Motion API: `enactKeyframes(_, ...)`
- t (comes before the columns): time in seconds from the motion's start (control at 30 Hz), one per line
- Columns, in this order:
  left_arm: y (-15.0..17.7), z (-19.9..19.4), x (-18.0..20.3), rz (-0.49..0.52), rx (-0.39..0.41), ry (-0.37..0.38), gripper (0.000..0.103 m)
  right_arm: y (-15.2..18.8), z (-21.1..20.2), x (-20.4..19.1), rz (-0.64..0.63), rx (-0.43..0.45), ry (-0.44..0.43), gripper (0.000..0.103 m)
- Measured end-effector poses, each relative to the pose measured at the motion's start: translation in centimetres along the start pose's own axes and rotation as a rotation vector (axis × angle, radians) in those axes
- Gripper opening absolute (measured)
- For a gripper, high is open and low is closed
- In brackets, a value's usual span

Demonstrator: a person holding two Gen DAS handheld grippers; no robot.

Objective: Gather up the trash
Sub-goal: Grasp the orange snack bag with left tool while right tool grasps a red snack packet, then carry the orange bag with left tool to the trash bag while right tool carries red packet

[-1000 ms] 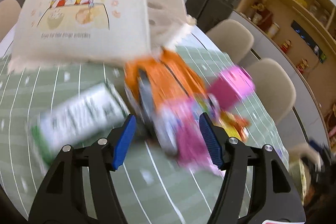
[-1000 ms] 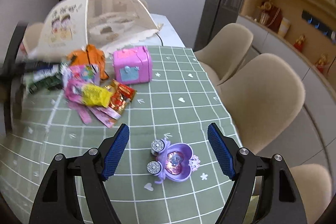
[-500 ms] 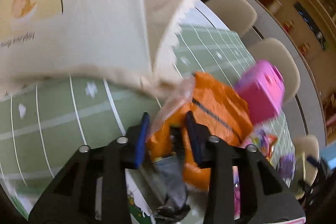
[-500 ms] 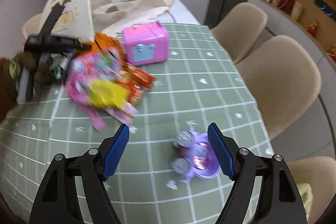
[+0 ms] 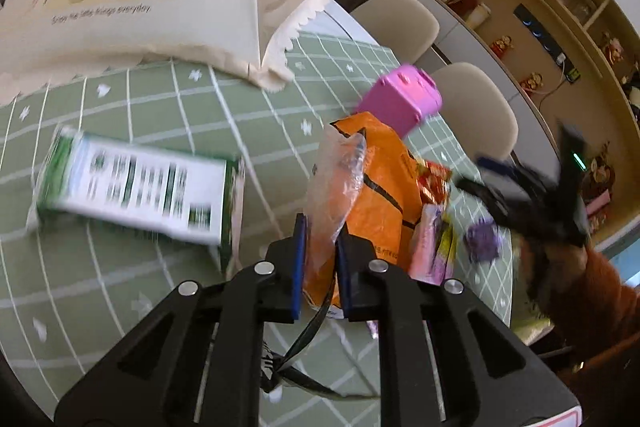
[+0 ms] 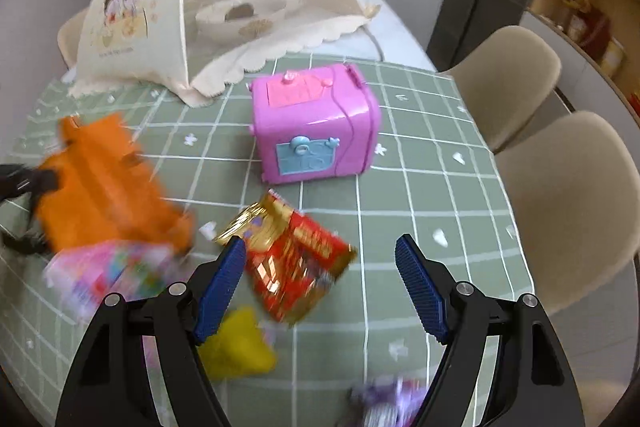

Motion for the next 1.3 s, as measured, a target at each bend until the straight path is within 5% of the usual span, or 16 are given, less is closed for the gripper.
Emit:
enactKeyframes(0.1, 1.5, -0.5, 0.3, 0.008, -0.017, 0.001, 0.032, -0.2, 2.8, -0.4, -0.034, -0.066, -0.001, 0.068)
enactKeyframes(0.13, 1.9, -0.6, 0.4, 0.011, -0.020, 0.003, 0.036, -0.1, 3.7, -0.7, -0.040, -0.106, -0.021, 0.051)
enactKeyframes(0.23, 2.2, -1.3, 0.7, 0.046, -0.012, -0.004, 0.045, 0.4, 4.2, -1.4, -0.023, -0.180, -0.107, 0.024)
enactKeyframes(0.4, 1.6, -1.3, 0.3, 0.071, -0.003, -0.075, 0.051, 0.8, -0.1, -1.9, -0.003, -0.120, -0.130, 0.013)
enactKeyframes(0.57, 1.0, 1.1, -1.2, -0.027, -0.033, -0.110, 0.051, 2.5, -4.6, -1.2, 0.052, -0.063, -0.128, 0.011)
enactKeyframes(0.67, 1.4, 2.7, -0.8, -0.056, -0.088, -0.112, 0.013, 3.6, -6.3, -0.5, 0.086, -0.047, -0.113, 0.011)
enactKeyframes(0.7, 1.4, 2.6, -0.4, -0.063, -0.087, -0.107, 0.011, 3.8, -6.8, -0.3, 0.095, -0.037, -0.110, 0.011)
enactKeyframes(0.93, -1.5, -5.5, 3.3, -0.003, 0.145, -0.212, 0.011, 4.6, -12.8, 1.9, 0.134, 0.062, -0.132, 0.011)
enactKeyframes(1.3, -0.5, -11.7, 14.1, 0.017, 0.282, -0.350, 0.011, 6.6, -20.4, 6.3, 0.116, 0.184, -0.202, 0.011)
Point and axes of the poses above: each gripper's, at about its wrist camera, not at the fingertips, and z roughly the way its jaws point, x to its right, y to its underside, the point moved 5 cm from there along z, roughly the way its jaws point, and after that the axes turned 14 degrees about z, right-handed, at the moved point
